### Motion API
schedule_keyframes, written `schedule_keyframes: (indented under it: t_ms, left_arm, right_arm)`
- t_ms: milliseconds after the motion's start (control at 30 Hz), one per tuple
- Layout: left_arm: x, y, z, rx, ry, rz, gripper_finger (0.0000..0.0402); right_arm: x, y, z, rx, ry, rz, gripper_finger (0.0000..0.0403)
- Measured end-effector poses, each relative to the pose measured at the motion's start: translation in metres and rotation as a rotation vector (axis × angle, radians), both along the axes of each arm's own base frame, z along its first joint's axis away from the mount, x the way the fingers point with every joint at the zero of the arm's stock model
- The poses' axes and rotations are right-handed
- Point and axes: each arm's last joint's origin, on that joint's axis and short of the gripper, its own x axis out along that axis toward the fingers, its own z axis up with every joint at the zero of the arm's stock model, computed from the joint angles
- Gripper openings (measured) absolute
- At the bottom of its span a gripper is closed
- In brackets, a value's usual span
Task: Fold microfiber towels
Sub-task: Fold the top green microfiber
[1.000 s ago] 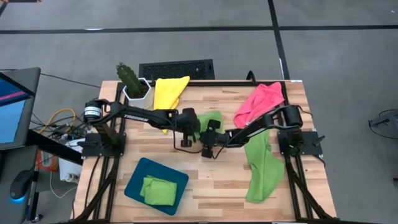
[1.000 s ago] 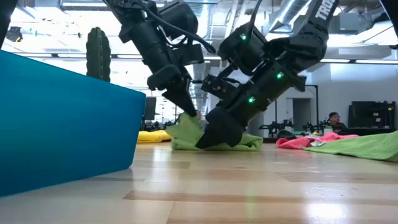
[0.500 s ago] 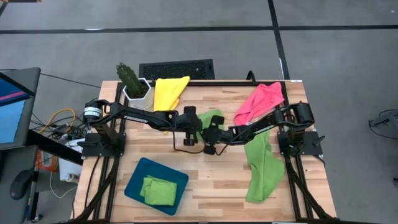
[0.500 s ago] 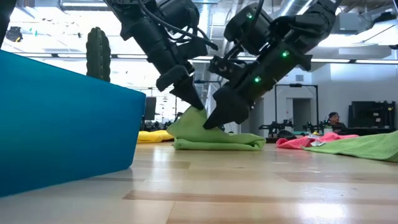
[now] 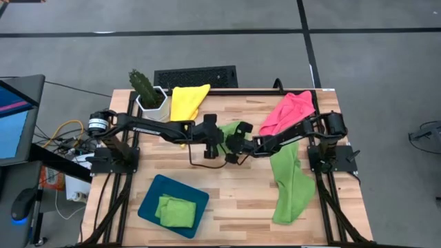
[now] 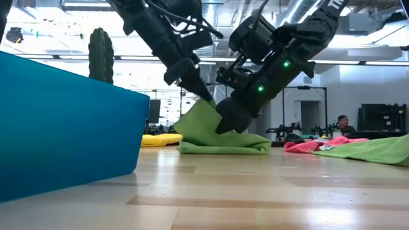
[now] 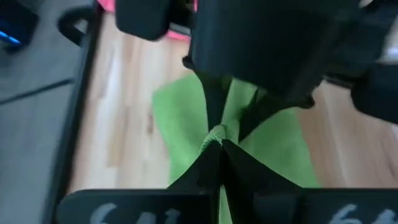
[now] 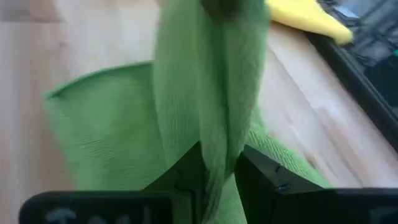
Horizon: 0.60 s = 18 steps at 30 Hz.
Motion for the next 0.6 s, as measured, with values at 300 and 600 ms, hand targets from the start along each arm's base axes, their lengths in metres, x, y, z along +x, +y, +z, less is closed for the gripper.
schedule_keyframes:
  t_ms: [300, 600]
  left_arm:
    - [-0.01, -0.007, -0.022, -0.033, -0.016, -0.116, 0.0]
    - [-0.024, -0.023, -0.048, 0.087, 0.028, -0.222, 0.0]
  right_arm:
    - [-0.002, -0.003, 0.002, -0.077, -0.036, -0.153, 0.0102]
    - [-0.006, -0.006, 0.001, -0.141, -0.032, -0.254, 0.0102]
